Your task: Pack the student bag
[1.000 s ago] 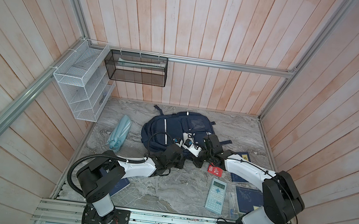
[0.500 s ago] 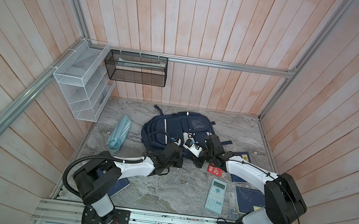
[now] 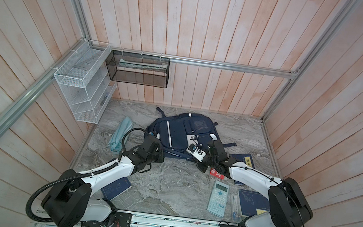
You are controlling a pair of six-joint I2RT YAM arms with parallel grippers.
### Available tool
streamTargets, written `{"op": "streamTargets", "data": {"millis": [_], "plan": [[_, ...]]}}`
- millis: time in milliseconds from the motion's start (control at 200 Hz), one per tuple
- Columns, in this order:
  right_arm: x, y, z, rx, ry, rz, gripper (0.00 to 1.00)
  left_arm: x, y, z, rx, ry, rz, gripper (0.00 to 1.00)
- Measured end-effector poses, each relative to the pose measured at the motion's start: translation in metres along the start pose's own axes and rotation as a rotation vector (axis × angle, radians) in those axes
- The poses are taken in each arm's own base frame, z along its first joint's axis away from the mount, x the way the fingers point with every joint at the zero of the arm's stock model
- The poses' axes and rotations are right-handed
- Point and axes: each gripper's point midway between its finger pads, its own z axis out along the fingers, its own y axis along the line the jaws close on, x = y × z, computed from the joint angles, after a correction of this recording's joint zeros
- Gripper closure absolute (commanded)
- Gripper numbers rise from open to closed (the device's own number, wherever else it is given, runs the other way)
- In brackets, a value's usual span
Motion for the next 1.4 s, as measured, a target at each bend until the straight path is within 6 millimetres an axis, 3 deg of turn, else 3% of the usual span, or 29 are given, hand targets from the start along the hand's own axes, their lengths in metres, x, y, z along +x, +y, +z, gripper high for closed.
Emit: {"op": "streamTargets", "data": {"millis": [145, 215, 310, 415, 525, 655, 695, 765, 800, 950, 1125, 1275, 1385, 1400], "plan": [[0.009, -0.017, -0.002, 0.064, 0.027, 0.043, 0.55, 0.014, -0.026, -0.004, 0.037, 0.041, 0.058, 1.0], [0.008, -0.018, -0.004, 0.08, 0.028, 0.053, 0.47, 0.021, -0.035, -0.005, 0.066, 0.061, 0.054, 1.0], [-0.017, -0.002, -0.015, 0.07, -0.036, 0.02, 0.37, 0.028, -0.047, -0.004, 0.11, 0.084, 0.036, 1.0], [-0.054, 0.027, -0.039, 0.057, -0.19, -0.054, 0.35, 0.034, -0.058, -0.005, 0.148, 0.105, 0.022, 1.0], [-0.067, 0.047, -0.042, 0.027, -0.268, -0.079, 0.4, 0.035, -0.065, -0.005, 0.178, 0.116, 0.009, 1.0], [-0.059, 0.048, -0.01, 0.002, -0.215, -0.069, 0.45, 0.038, -0.067, -0.002, 0.19, 0.129, 0.002, 1.0], [-0.056, 0.047, 0.0, -0.002, -0.194, -0.066, 0.57, 0.039, -0.066, -0.002, 0.19, 0.133, 0.006, 1.0], [-0.054, 0.045, 0.014, -0.006, -0.167, -0.065, 0.89, 0.038, -0.065, -0.001, 0.19, 0.137, 0.005, 1.0], [-0.055, 0.044, 0.018, -0.01, -0.156, -0.065, 1.0, 0.037, -0.065, -0.001, 0.193, 0.138, 0.002, 1.0], [-0.057, 0.047, 0.022, -0.024, -0.144, -0.091, 1.0, 0.02, -0.048, 0.001, 0.184, 0.116, -0.044, 1.0], [-0.045, 0.044, 0.01, 0.003, -0.133, -0.128, 1.0, -0.006, -0.001, 0.003, 0.104, 0.071, -0.082, 1.0], [-0.036, 0.028, -0.006, 0.048, -0.142, -0.12, 1.0, -0.024, 0.035, 0.002, 0.045, 0.035, -0.101, 1.0], [-0.033, 0.011, -0.012, 0.077, -0.161, -0.102, 1.0, -0.026, 0.033, -0.005, 0.081, 0.035, -0.09, 1.0], [-0.033, 0.008, -0.013, 0.081, -0.162, -0.101, 0.95, -0.027, 0.031, -0.008, 0.091, 0.033, -0.087, 1.0]]}}
